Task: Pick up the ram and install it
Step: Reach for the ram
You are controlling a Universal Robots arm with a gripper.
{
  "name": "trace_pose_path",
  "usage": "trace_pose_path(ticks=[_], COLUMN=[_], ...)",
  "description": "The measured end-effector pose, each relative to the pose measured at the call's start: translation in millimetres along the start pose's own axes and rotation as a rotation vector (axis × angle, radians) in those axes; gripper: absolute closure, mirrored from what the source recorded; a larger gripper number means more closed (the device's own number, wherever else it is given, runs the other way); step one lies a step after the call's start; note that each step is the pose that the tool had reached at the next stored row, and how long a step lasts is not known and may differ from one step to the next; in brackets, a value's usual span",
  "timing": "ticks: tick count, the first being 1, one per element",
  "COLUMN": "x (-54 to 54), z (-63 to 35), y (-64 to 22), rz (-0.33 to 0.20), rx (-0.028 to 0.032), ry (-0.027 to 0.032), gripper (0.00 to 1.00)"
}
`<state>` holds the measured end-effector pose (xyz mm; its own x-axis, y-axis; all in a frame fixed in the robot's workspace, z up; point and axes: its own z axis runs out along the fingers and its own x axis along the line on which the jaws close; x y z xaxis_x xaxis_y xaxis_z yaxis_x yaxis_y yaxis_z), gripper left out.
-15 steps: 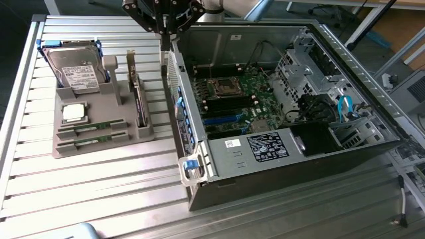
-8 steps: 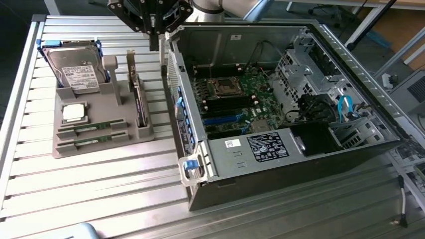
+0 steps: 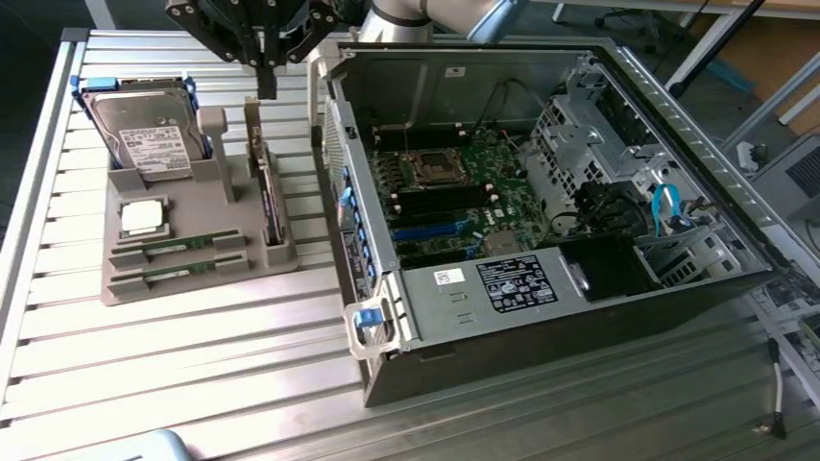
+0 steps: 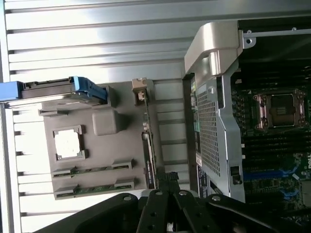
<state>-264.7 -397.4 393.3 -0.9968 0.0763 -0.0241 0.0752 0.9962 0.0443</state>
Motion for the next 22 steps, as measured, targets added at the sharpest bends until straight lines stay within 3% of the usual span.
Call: trace_pose_path(ticks=[22], x=[75.4], z=[-2.0], y=[-4.5], rz=[0.0], rx=[0.0], ry=[0.0005], gripper=[0.89])
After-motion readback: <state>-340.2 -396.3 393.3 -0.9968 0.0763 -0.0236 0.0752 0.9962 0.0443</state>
